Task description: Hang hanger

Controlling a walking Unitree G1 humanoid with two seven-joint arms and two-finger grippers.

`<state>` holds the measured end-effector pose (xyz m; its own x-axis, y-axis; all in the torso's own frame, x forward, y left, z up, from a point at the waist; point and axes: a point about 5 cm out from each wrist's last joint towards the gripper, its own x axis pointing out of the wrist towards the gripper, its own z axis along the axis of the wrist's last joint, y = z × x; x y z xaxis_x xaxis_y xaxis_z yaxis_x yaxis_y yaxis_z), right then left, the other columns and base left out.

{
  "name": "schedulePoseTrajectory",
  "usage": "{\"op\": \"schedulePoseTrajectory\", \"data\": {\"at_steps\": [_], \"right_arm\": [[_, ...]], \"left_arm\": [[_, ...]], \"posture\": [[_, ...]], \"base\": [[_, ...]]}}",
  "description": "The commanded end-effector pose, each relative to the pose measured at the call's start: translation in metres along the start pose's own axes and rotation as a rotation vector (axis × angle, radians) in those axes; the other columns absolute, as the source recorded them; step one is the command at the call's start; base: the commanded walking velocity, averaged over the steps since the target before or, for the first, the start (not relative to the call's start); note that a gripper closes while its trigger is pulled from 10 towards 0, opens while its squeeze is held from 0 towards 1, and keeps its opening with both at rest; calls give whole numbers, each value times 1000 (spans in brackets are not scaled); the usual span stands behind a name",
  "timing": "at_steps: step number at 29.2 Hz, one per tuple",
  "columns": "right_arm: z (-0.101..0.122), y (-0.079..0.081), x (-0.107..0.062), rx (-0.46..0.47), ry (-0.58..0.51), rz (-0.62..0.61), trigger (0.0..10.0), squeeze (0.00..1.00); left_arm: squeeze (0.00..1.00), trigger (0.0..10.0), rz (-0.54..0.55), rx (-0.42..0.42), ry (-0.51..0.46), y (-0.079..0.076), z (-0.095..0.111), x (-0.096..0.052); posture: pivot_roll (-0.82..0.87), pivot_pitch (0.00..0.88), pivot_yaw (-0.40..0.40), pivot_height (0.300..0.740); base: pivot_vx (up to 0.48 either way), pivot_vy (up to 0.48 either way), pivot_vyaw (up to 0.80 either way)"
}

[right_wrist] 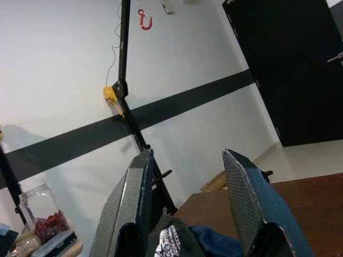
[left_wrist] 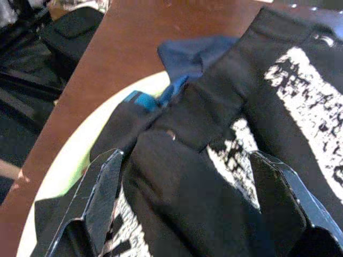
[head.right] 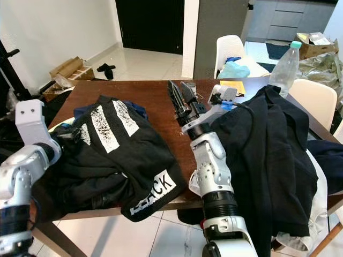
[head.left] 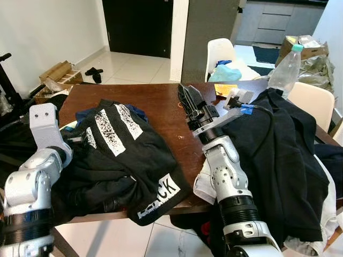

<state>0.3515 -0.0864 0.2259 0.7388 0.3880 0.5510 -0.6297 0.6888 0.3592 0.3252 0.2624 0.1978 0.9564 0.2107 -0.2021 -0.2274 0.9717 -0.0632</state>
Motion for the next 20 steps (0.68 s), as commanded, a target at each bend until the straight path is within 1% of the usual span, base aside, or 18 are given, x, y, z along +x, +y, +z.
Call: {"op": "schedulePoseTrajectory", "data": {"at_steps": [1, 2, 3, 4, 5, 6, 7, 9, 10, 11, 12, 13, 14, 15, 16, 17, 20], "right_arm": [[-4, 1, -3, 15, 13, -5, 10000, 0], [-4, 1, -3, 15, 13, -5, 10000, 0], [-4, 1, -3, 13, 14, -6, 10000, 0], [-4, 1, -3, 13, 14, -6, 10000, 0], [-3, 1, -4, 11, 14, -7, 10000, 0], [-3, 1, -4, 11, 14, -7, 10000, 0], [-3, 0, -4, 10, 14, -8, 10000, 0], [-3, 0, -4, 10, 14, -8, 10000, 0], [-2, 0, -4, 7, 13, -9, 10000, 0], [-2, 0, -4, 7, 13, -9, 10000, 0], [-2, 1, -4, 4, 12, -11, 10000, 0], [-2, 1, -4, 4, 12, -11, 10000, 0], [-2, 1, -5, 2, 11, -13, 10000, 0], [-2, 1, -5, 2, 11, -13, 10000, 0], [-2, 1, -5, -3, 12, -13, 10000, 0], [-2, 1, -5, -3, 12, -13, 10000, 0], [-1, 0, -5, -9, 13, -15, 10000, 0]], "left_arm": [[0, 10000, 12, 28, -3, 5, 3, 3], [0, 10000, 12, 28, -3, 5, 3, 3], [0, 10000, -8, 38, 5, 4, 4, 10], [0, 10000, -8, 38, 5, 4, 4, 10], [0, 10000, -26, 41, 26, 2, 2, 16], [0, 10000, -26, 41, 26, 2, 2, 16], [0, 10000, -41, 20, 54, -1, -2, 20], [0, 10000, -41, 20, 54, -1, -2, 20], [0, 10000, -53, -8, 84, -5, -8, 23], [0, 10000, -53, -8, 84, -5, -8, 23], [0, 10000, -57, -41, 112, -7, -13, 25], [0, 10000, -57, -41, 112, -7, -13, 25], [0, 10000, -60, -68, 136, -8, -18, 27], [0, 10000, -60, -68, 136, -8, -18, 27], [0, 10000, -67, -86, 164, -9, -22, 29], [0, 10000, -67, -86, 164, -9, -22, 29], [0, 10000, -91, -111, 210, -10, -28, 30]], "posture": [[167, 33, -12, 740], [167, 33, -12, 740], [164, 37, -12, 740], [164, 37, -12, 740], [164, 38, -10, 740], [164, 38, -10, 740], [161, 40, -6, 740], [161, 40, -6, 740], [151, 39, 1, 740], [151, 39, 1, 740], [149, 39, 2, 740], [149, 39, 2, 740], [146, 39, 1, 740], [146, 39, 1, 740], [147, 39, 2, 740], [147, 39, 2, 740], [147, 36, 9, 740]], "base": [[0, 0, 0], [0, 0, 0], [0, 0, 0], [0, 0, 0], [0, 0, 0], [0, 0, 0], [0, 0, 0], [0, 0, 0], [0, 0, 0], [0, 0, 0], [0, 0, 0], [0, 0, 0], [0, 0, 0], [0, 0, 0], [0, 0, 0], [0, 0, 0], [0, 0, 0]]}}
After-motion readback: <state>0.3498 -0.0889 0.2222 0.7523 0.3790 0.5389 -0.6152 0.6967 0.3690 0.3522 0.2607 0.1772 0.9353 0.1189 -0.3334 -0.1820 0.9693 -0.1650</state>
